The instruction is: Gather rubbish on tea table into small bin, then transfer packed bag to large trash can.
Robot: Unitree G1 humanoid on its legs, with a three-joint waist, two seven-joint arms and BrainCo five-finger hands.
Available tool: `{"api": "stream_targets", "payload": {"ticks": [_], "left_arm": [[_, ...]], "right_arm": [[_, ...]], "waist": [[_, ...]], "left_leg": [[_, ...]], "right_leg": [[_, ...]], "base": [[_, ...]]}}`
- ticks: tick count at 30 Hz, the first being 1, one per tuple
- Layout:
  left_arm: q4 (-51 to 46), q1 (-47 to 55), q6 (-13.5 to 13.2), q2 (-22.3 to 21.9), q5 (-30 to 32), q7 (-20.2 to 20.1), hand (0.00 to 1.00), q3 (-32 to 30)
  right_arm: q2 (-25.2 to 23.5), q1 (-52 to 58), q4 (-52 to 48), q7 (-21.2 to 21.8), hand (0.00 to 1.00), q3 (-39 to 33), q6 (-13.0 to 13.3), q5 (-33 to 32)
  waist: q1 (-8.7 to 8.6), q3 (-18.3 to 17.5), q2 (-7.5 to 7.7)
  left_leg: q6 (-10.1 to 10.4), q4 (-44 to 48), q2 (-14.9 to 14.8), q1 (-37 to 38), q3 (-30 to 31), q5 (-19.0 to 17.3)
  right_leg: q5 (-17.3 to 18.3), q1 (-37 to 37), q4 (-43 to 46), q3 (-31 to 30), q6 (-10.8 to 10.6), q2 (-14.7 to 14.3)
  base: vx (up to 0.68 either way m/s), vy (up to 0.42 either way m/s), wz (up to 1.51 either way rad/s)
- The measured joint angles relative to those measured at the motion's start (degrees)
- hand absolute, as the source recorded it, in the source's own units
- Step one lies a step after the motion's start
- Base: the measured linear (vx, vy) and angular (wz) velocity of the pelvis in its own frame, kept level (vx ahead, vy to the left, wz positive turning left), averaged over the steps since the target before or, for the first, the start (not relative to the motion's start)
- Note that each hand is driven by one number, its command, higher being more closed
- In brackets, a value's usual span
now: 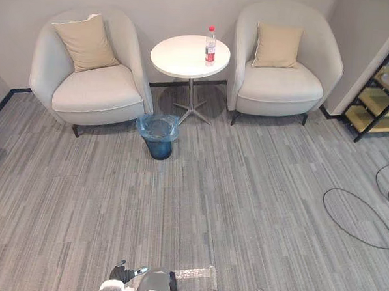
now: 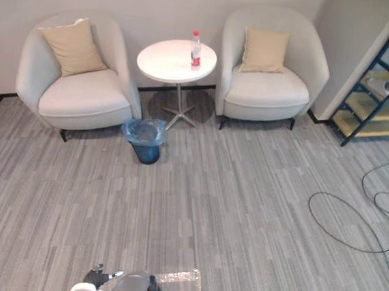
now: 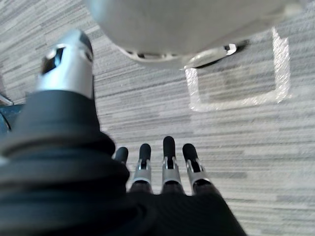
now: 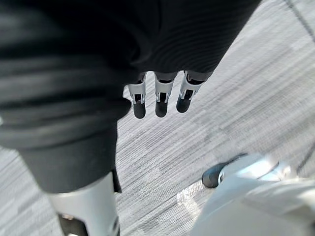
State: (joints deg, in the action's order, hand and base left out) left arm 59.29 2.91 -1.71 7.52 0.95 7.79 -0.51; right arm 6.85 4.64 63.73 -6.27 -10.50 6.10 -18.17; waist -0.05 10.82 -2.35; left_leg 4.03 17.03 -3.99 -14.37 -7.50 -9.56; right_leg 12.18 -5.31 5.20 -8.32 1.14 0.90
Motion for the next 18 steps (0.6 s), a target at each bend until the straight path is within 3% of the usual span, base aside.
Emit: {"api": "stream_targets", "payload": {"ticks": [1, 3, 5, 6, 7, 8, 9, 10, 11, 12, 14, 16, 17, 18], "left_arm": [[1.0, -0.1, 0.0, -0.1, 0.0, 0.1, 0.0, 0.0], [1.2, -0.1, 0.0, 0.6, 0.0, 0.8, 0.0, -0.1], [1.2, 0.0, 0.1, 0.6, 0.0, 0.9, 0.0, -0.2], [1.1, 0.0, 0.3, 0.5, 0.0, 0.9, 0.0, -0.1], [1.0, 0.0, 0.4, 0.5, 0.0, 0.9, 0.0, -0.1], [0.9, -0.5, 0.5, 0.3, 0.0, 0.9, 0.0, 0.1], [1.0, -0.7, 0.6, 0.1, 0.0, 0.8, 0.0, 0.2], [1.0, -1.4, 0.9, -0.6, 0.0, 0.8, 0.0, 0.7], [1.0, -2.2, 1.0, -2.5, 0.0, 0.8, 0.0, 1.5], [1.1, -2.6, 1.0, -4.0, -0.1, 0.8, 0.0, 1.7], [1.2, -3.2, 0.9, -5.3, -0.1, 0.7, 0.0, 2.2], [2.5, -3.9, 0.7, -5.6, 0.0, 0.7, 0.0, 3.9], [3.0, -4.1, 0.6, -5.5, 0.0, 0.4, 0.0, 4.2], [4.2, -5.0, 0.5, -6.6, 0.1, 0.4, 0.0, 3.9]], "right_arm": [[0.2, -0.4, 0.2, -0.1, 0.0, 0.0, 0.0, 0.1], [-1.1, -0.4, 0.1, 0.0, 0.0, -0.4, -0.1, 0.3], [-1.1, -0.1, 0.1, 0.1, 0.0, -0.4, -0.1, 0.4], [-1.5, -0.1, -0.6, 0.2, 0.0, -0.2, -0.1, 0.8], [-1.8, -0.1, -1.3, 0.2, 0.0, -0.1, -0.1, 1.0], [-2.4, -0.2, -3.3, 0.6, 0.0, 0.0, 0.0, 2.4], [-2.7, -0.2, -4.0, 0.7, 0.0, 0.0, 0.0, 2.6], [-3.5, -0.6, -4.7, 0.9, 0.0, 0.0, 0.1, 2.6], [-3.9, -1.2, -5.7, 1.0, 0.0, 0.2, 0.0, 3.1], [-3.9, -1.3, -6.3, 1.3, 0.0, 0.3, -0.1, 4.7], [-4.1, -1.5, -6.4, 1.3, 0.0, 0.3, 0.0, 4.8], [-4.4, -2.0, -6.1, 1.3, 0.0, 0.3, 0.0, 4.8], [-4.8, -2.0, -5.6, 1.3, 0.0, 0.6, 0.0, 4.8], [-4.2, -3.0, -5.0, 1.6, 0.0, 0.0, 0.2, 4.7]], "waist": [[0.42, -0.5, -0.73], [0.44, -1.8, 1.28], [0.57, -2.1, 1.71], [0.94, -2.5, 2.29], [0.88, -2.6, 2.39], [0.47, -2.5, 2.43], [0.39, -2.5, 2.43], [0.14, -2.5, 2.57], [-0.01, -2.2, 2.21], [-0.11, -1.7, 1.45], [-0.39, -1.9, 1.85], [-0.98, -1.6, 2.76], [-1.16, -1.8, 3.99], [-1.37, -1.3, 2.74]], "left_leg": [[-1.6, -0.3, 1.3, 0.5, 0.1, 3.3], [-3.5, 0.0, 4.8, 1.9, -3.4, 0.3], [-5.1, -0.6, 5.9, 4.5, -5.5, -0.3], [-5.6, -2.8, 6.9, 9.1, -7.6, -0.7], [-5.9, -3.4, 7.1, 10.4, -7.7, -0.9], [-6.1, -5.2, 7.2, 14.0, -7.6, -1.9], [-6.1, -5.6, 7.2, 15.0, -7.6, -2.0], [-6.1, -6.6, 7.1, 17.2, -7.5, -2.1], [-6.1, -8.7, 6.4, 21.2, -7.5, -2.1], [-6.1, -10.6, 5.0, 24.7, -7.6, -2.1], [-6.1, -10.8, 3.1, 26.9, -7.3, -2.1], [-6.0, -10.8, 1.9, 27.9, -5.8, -2.1], [-4.8, -10.8, 2.4, 28.7, -4.5, -2.8], [-2.0, -10.8, 1.0, 30.4, -2.7, -4.5]], "right_leg": [[1.2, -0.2, 0.6, -2.1, -1.4, 0.6], [5.3, 2.4, 8.8, -3.7, -4.7, 4.3], [6.8, 3.8, 15.2, -4.4, -6.5, 5.2], [6.3, 6.6, 25.7, -5.2, -9.2, 5.4], [5.6, 7.8, 29.0, -4.9, -11.5, 5.4], [3.2, 12.2, 40.0, -3.3, -15.4, 5.2], [3.4, 13.6, 43.4, -2.2, -15.1, 5.5], [4.2, 16.1, 48.4, 0.7, -13.2, 6.2], [6.0, 18.5, 50.9, 5.9, -9.7, 7.6], [7.6, 20.2, 49.2, 10.1, -6.8, 8.0], [8.0, 22.3, 42.7, 13.9, -5.8, 7.7], [4.1, 23.8, 30.3, 15.4, -4.1, 6.7], [-4.9, 23.4, 19.0, 14.7, -3.0, 6.4], [-8.6, 23.5, 19.8, 14.6, -1.6, 5.1]], "base": [[0.4, 0.255, -0.61], [0.5, 0.262, -0.53], [0.44, 0.174, -0.43], [0.39, 0.117, -0.48], [0.46, 0.121, -0.55], [0.22, 0.052, -0.2], [0.28, 0.041, -0.12], [0.27, 0.004, -0.01], [0.48, -0.028, -0.07], [0.34, -0.038, -0.08], [0.38, -0.155, 0.08], [0.37, -0.223, 0.24], [0.43, -0.272, 0.26], [0.5, -0.31, 0.18]]}}
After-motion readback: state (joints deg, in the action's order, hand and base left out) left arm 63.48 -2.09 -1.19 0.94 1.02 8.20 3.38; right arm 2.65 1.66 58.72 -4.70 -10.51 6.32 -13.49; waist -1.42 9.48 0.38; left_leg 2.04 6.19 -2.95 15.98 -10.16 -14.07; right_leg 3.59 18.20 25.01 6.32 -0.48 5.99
